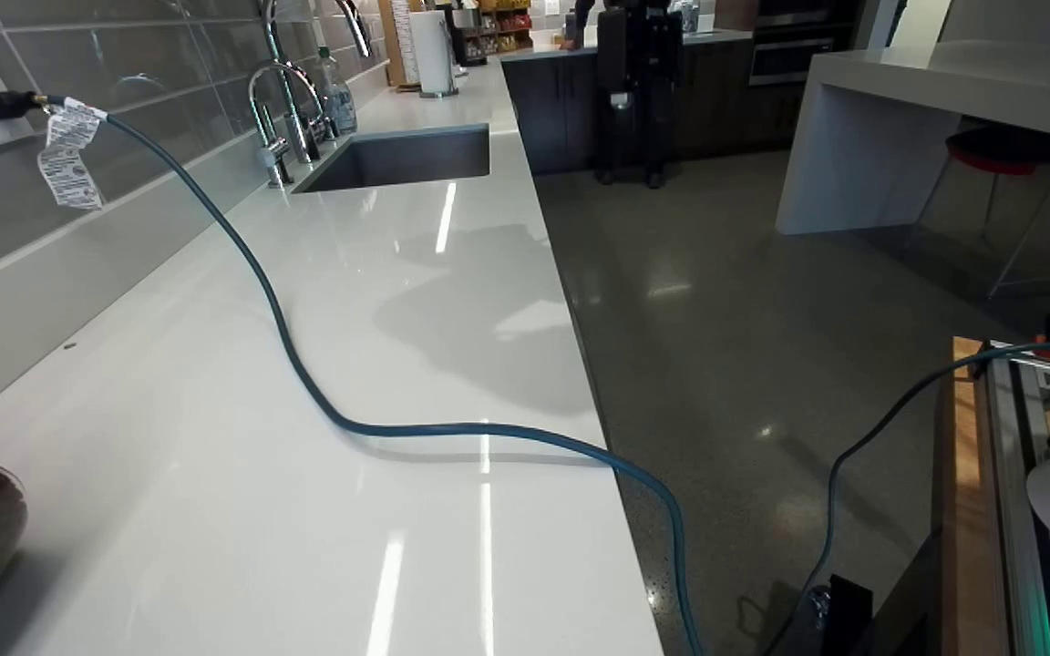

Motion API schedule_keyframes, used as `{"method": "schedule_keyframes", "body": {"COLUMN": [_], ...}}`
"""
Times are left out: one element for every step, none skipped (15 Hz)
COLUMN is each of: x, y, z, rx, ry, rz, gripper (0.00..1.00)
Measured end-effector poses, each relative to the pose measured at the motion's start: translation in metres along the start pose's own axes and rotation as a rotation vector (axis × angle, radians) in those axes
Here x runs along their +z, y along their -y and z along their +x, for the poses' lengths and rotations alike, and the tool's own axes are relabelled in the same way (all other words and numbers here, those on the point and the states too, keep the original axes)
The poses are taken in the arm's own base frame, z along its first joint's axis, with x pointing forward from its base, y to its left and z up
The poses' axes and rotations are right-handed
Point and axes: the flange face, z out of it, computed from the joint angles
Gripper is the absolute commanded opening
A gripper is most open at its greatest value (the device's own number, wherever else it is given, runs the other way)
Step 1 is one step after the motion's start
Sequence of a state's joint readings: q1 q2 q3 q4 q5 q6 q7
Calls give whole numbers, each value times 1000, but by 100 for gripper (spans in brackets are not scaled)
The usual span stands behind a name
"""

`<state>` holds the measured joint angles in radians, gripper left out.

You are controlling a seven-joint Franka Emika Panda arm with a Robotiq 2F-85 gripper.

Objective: Press the button on the oven

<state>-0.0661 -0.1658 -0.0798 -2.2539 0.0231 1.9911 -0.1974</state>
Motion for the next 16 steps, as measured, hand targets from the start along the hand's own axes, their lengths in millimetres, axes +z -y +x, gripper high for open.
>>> {"method": "schedule_keyframes", "body": {"x": [7, 13, 18, 22, 26, 29, 32, 35, 38, 40, 43, 46, 50, 54, 59, 64], "y": [0, 0, 0, -1, -2, -3, -4, -5, -6, -7, -8, -8, -8, -8, -7, -7], "z": [-2, -4, -6, -8, -9, -11, -12, -14, -15, -16, -16, -16, -15, -15, -14, -12], "rx": [-47, -92, -134, -173, -207, -239, -267, -294, -320, -343, -366, -386, -404, -420, -434, -443], "ry": [10, 17, 22, 25, 29, 35, 39, 43, 47, 48, 47, 44, 43, 44, 45, 48], "rz": [2, 4, 6, 8, 11, 15, 18, 22, 25, 26, 26, 26, 24, 24, 23, 23], "gripper": [100, 100, 100, 100, 100, 100, 100, 100, 100, 100, 100, 100, 100, 100, 100, 100]}}
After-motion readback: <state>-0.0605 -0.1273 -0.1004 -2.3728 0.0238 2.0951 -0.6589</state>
